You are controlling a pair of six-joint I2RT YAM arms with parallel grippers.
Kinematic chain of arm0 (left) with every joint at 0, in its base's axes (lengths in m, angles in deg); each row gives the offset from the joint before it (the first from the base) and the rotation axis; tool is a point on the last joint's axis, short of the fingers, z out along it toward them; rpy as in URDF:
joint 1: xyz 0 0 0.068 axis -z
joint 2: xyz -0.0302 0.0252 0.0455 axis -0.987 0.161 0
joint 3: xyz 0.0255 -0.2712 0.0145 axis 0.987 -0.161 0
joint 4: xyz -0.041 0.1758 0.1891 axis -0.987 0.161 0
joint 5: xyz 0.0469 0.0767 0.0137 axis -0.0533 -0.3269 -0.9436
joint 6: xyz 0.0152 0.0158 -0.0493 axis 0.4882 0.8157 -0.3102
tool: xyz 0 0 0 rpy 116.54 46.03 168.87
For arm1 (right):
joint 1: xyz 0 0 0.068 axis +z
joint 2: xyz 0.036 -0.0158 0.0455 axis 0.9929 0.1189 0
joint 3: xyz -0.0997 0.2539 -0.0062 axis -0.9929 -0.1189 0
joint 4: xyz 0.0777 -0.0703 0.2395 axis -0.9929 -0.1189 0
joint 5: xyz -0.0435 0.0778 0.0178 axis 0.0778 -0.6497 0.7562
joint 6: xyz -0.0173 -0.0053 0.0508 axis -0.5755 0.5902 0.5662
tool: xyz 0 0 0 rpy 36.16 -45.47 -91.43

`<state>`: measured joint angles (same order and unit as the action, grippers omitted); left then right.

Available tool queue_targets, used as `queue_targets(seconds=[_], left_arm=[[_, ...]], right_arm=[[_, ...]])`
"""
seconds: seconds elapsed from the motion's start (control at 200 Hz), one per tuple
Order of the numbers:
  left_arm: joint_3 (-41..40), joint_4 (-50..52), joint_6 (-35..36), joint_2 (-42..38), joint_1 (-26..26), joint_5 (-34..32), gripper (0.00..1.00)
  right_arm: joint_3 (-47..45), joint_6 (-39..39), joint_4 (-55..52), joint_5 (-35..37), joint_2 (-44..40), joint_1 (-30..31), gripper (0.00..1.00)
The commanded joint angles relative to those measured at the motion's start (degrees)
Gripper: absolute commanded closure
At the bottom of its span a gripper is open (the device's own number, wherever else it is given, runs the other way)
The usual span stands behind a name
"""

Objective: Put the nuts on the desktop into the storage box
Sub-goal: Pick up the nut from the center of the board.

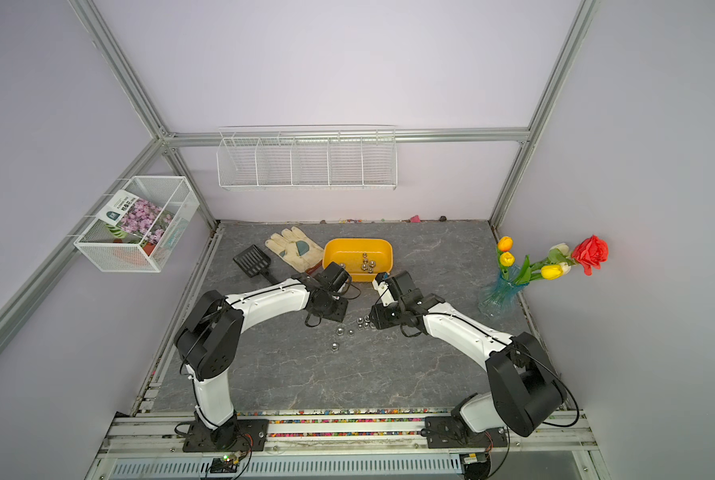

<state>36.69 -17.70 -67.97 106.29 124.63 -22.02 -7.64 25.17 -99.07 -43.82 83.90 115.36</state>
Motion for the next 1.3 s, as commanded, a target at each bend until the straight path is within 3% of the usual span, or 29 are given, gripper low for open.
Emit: queue_targets(seconds=[0.0, 0.874, 1.294], left_arm=[[0.28, 0.78, -0.98, 0.94, 0.31, -0.52, 0.49], [3.44, -1.82, 0.12, 7.88, 0.57, 1.72, 0.61], [3.44, -1.04, 0.21, 8.68, 0.84, 2.20, 0.82]], right_arm=[[-1.65, 0.87, 1.72, -1.82, 0.77, 0.60, 0.58], [-1.66, 1.07, 3.06, -2.36, 2.75, 0.71, 0.58], [-1.62, 1.29, 3.32, -2.52, 3.13, 0.73, 0.58]])
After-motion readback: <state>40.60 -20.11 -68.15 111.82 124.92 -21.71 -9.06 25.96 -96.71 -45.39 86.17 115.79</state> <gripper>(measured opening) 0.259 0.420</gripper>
